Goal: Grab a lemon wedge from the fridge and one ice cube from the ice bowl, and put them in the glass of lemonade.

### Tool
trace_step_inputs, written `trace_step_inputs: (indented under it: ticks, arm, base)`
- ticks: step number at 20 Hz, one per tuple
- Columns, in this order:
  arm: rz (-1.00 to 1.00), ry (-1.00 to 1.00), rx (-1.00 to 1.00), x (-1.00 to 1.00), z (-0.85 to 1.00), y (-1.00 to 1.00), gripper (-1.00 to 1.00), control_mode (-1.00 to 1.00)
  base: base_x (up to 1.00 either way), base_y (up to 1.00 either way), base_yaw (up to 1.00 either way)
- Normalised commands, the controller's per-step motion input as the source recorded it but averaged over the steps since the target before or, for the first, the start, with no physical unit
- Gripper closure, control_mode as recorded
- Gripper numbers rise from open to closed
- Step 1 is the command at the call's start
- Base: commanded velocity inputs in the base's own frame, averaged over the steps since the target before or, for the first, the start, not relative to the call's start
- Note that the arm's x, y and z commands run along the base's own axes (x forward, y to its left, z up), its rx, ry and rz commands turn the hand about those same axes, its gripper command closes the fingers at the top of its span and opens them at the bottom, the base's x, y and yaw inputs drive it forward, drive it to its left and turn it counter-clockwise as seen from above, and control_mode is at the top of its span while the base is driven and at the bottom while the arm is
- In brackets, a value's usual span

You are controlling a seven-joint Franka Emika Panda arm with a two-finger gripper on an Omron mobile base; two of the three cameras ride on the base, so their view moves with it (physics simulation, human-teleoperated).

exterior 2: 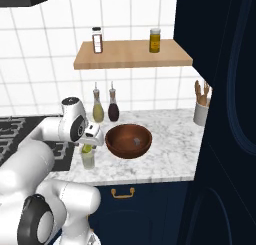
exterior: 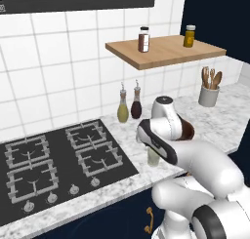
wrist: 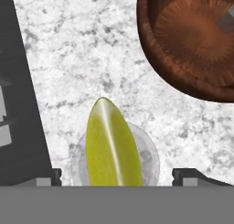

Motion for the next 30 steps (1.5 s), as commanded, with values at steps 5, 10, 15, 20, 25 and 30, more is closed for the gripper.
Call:
trace_step_inputs:
  ticks: [5,10,15,20,25,30]
  arm:
    - [0.00,-0.05,0.03,-0.27,0.24,-0.04,-1.00,-1.00]
    - [0.00,-0.08,0.07,-0.44,0.34,-0.02,-1.00,-1.00]
    - [0.00,-0.01,0.10,-0.42,0.55,-0.07,-1.00,-1.00]
    - [0.00,0.00,0.08,-0.28,0.58,-0.26,-1.00,-1.00]
    - [0.00,0.10,0.00,-0.24,0.44,-0.12,-1.00,-1.00]
    - [-0.07,0.13,-0.04,-0.31,0.06,0.00,-1.00,-1.00]
  base:
    - [0.00,0.00,0.00]
    - [0.00,0.00,0.00]
    - [0.00,0.00,0.00]
    - [0.00,0.00,0.00]
    - [0.00,0.00,0.00]
    - [0.00,0.00,0.00]
